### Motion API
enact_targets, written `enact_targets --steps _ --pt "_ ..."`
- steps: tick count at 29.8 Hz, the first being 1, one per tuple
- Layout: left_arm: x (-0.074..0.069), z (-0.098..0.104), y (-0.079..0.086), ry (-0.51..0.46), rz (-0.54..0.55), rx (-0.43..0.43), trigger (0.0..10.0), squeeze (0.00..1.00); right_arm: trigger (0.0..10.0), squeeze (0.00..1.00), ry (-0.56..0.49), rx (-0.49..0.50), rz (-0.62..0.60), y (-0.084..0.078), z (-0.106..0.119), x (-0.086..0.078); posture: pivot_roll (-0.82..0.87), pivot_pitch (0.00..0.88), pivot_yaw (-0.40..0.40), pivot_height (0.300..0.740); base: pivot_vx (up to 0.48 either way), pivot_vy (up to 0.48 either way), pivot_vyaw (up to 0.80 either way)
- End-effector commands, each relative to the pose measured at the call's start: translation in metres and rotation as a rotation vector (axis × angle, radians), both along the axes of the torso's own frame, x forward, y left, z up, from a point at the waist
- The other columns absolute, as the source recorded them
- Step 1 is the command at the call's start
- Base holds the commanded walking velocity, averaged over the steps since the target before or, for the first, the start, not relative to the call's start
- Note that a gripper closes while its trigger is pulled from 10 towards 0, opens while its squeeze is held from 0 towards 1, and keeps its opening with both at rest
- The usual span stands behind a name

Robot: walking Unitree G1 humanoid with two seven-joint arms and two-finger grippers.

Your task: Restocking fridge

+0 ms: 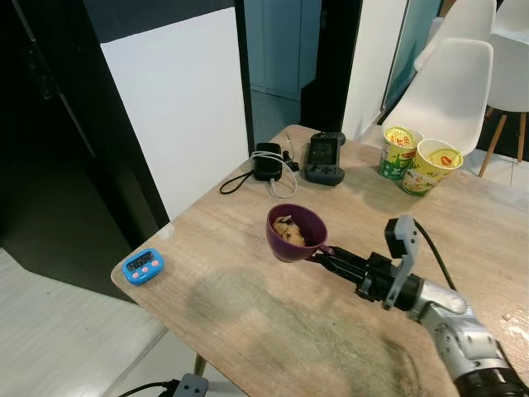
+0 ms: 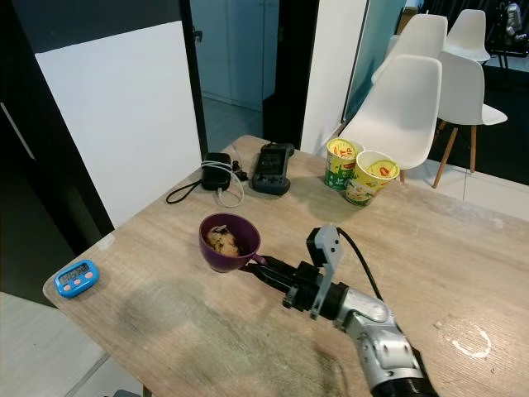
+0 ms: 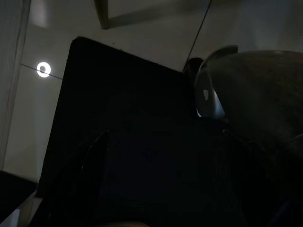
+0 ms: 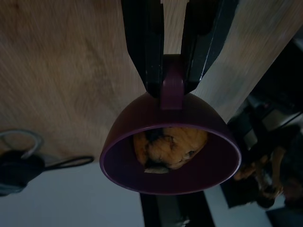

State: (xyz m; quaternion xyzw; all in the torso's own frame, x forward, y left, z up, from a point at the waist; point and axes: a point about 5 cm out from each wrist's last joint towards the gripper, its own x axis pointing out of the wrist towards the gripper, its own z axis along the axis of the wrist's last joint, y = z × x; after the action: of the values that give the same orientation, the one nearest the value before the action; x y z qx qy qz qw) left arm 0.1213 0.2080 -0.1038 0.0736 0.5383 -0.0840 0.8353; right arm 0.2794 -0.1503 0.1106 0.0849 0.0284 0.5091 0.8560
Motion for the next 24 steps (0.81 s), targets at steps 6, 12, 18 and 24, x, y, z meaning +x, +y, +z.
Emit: enact_targets --steps 6,12,18,24 --pt "-0.003 -0.001 0.001 0.021 0.003 0.003 10.0 0.00 10.0 0.00 -0.025 0.012 0.013 -0.005 0.008 -0.001 0.05 0.000 0.009 0.740 -0.043 0.000 0.00" --pt "-0.005 -0.001 0.003 0.023 0.004 0.005 10.0 0.00 10.0 0.00 -0.004 0.006 0.048 0.003 0.005 -0.005 0.05 0.000 0.005 0.740 -0.279 0.000 0.00" --pt "-0.008 -0.002 0.002 0.029 0.005 0.002 10.0 0.00 10.0 0.00 0.009 0.011 0.069 0.008 0.004 -0.008 0.05 0.000 0.005 0.740 -0.300 0.000 0.00" --pt "-0.010 -0.004 -0.005 0.035 0.001 -0.009 10.0 0.00 10.0 0.00 0.029 0.019 0.077 0.014 -0.001 -0.010 0.05 0.000 0.008 0.740 -0.313 0.000 0.00"
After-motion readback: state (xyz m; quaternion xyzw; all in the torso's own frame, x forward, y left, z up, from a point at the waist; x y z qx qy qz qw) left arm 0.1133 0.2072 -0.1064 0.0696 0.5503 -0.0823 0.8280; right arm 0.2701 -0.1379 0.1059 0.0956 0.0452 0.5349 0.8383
